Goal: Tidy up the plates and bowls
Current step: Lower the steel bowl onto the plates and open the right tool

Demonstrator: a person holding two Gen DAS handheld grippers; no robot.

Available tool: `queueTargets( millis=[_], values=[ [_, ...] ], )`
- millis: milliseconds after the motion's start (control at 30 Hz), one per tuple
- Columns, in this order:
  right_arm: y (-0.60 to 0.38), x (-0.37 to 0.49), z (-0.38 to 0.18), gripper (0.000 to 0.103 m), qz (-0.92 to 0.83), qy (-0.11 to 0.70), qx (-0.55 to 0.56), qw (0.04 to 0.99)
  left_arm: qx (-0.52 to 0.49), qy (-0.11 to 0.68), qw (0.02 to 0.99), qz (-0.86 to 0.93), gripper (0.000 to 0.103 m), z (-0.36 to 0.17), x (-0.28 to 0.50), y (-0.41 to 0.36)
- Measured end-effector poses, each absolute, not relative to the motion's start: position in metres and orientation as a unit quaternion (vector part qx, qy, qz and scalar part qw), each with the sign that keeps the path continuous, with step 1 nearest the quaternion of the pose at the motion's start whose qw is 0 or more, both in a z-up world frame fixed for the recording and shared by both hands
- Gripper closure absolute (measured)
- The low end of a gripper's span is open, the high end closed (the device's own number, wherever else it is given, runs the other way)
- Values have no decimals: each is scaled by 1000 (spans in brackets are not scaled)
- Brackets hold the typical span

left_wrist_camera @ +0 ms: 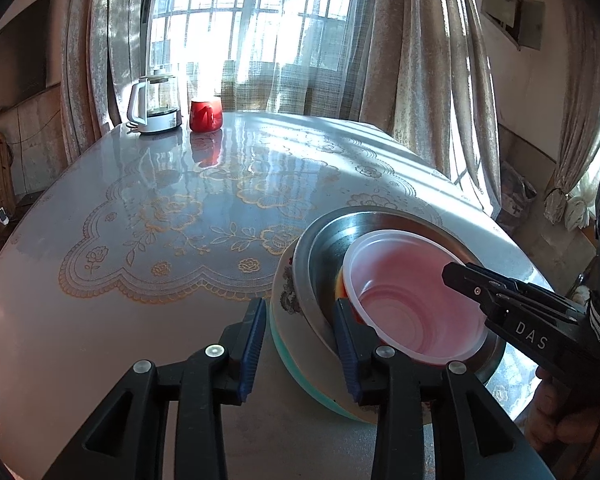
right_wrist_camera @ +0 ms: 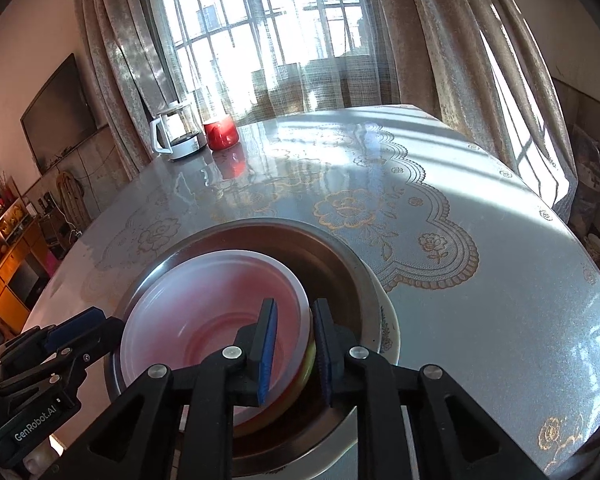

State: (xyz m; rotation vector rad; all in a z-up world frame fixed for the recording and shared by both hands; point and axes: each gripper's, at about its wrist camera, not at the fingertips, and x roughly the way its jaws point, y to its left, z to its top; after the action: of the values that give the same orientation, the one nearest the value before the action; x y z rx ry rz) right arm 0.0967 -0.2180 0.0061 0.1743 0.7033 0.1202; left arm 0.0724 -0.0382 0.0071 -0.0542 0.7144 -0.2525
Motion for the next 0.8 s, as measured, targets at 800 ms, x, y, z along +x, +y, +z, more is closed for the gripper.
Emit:
queueTargets(
  millis=[800],
  values=[
    [-205,25,25,62,-64,250,49,965,10,282,958,-41,30,13,1,-36]
  ],
)
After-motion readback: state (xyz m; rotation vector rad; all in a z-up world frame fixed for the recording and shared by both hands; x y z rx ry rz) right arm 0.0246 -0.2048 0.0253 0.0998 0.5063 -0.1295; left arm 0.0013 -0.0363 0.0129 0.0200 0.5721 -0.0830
